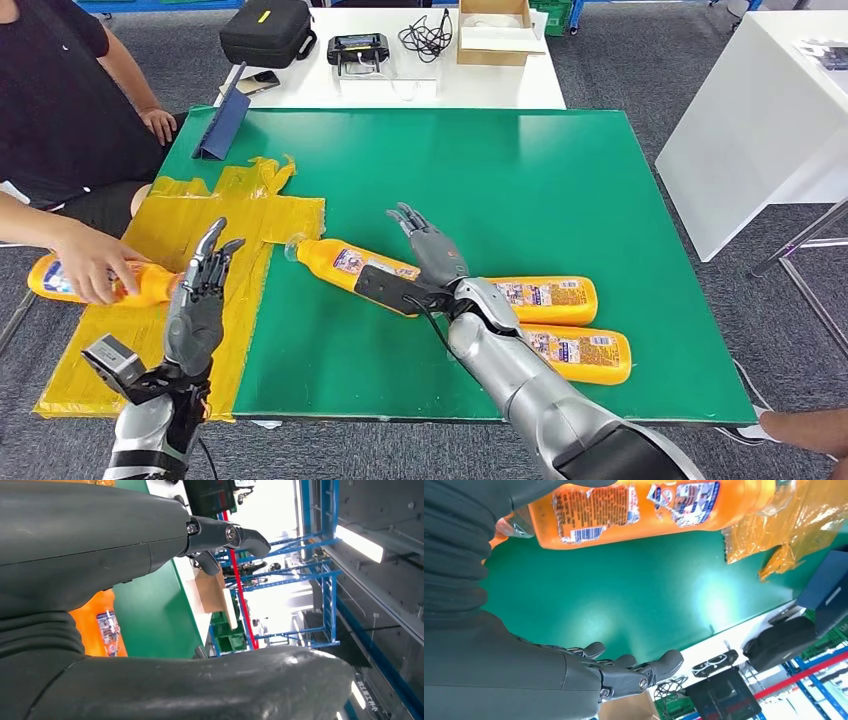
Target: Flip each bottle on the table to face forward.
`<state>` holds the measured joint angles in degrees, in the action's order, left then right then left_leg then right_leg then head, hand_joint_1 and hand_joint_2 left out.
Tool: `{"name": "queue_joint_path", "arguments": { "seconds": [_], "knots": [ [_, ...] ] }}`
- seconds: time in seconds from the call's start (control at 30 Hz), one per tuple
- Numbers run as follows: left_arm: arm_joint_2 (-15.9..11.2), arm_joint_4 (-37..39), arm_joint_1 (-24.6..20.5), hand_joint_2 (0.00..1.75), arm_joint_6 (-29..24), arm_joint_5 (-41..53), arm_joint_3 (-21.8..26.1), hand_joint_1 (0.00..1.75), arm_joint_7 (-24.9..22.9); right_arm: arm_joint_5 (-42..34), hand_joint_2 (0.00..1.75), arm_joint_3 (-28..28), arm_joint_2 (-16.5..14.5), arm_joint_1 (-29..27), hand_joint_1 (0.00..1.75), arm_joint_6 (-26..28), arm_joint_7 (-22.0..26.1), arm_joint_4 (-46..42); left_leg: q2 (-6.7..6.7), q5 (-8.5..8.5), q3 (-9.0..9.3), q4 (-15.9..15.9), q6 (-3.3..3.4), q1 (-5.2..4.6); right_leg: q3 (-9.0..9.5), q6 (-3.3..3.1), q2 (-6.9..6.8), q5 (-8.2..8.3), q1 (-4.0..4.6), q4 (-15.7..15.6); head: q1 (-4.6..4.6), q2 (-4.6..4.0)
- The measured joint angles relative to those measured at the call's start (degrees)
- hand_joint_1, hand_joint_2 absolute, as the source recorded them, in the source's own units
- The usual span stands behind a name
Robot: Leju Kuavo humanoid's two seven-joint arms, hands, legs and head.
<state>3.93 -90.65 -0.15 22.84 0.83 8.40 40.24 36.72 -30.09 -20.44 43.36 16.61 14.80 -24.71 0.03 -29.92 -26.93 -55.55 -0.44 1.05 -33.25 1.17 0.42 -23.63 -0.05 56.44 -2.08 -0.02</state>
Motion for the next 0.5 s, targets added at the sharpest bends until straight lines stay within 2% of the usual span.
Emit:
{"name": "queue_joint_path", "arguments": {
  "seconds": [0.5],
  "knots": [
    [0.03,-2.86,2.35,0.0,-0.04,-0.03,1.16,0.0,-0.01,0.39,1.75,-0.09,0.27,-1.37,0.0,0.03,1.03,-2.59,-0.01,0.0,0.04,0.0,0.0,0.01,0.04,0.0,0.0,0.0,0.0,0.0,0.0,0.0]
  ]
}}
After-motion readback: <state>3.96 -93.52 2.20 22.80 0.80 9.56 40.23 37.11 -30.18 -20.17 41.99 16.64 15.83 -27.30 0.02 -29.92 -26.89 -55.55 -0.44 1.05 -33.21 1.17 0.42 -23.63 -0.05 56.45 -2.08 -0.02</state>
